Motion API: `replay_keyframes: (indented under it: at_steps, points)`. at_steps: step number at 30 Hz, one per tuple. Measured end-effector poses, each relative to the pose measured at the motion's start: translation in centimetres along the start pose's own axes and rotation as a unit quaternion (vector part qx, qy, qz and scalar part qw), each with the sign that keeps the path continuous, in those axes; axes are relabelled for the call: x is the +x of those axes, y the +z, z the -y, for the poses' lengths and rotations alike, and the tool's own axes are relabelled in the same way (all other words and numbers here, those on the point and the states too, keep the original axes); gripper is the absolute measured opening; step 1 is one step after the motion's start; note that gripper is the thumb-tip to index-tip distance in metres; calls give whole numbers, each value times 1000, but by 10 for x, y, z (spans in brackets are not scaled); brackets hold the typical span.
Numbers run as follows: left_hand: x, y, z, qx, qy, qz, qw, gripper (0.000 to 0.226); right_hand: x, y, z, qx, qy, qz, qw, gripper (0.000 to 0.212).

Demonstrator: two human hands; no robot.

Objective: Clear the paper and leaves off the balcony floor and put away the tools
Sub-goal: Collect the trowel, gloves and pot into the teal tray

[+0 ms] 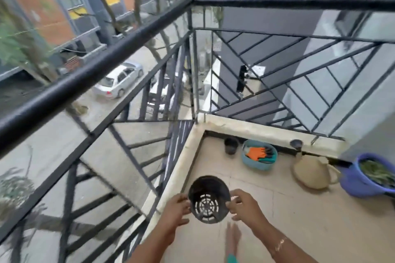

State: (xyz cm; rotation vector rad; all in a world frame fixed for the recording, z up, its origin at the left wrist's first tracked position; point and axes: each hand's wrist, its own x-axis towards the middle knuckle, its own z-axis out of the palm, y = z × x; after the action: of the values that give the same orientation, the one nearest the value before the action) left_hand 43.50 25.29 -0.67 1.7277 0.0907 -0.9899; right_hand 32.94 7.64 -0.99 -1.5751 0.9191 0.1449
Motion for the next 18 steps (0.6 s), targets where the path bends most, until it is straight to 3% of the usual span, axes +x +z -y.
replay_keyframes:
  at_steps: [5,11,18]
  points:
    - [95,43,-78,4,-20,-5,1000,22,96,-60,47,64,56,39,996,29]
    - [188,79,-159,12,-40,7,999,18,196,-121,109,34,86,76,993,39]
    - [293,92,-217,-3,-82,3,997,11,319,-141,152,1,129,77,989,47]
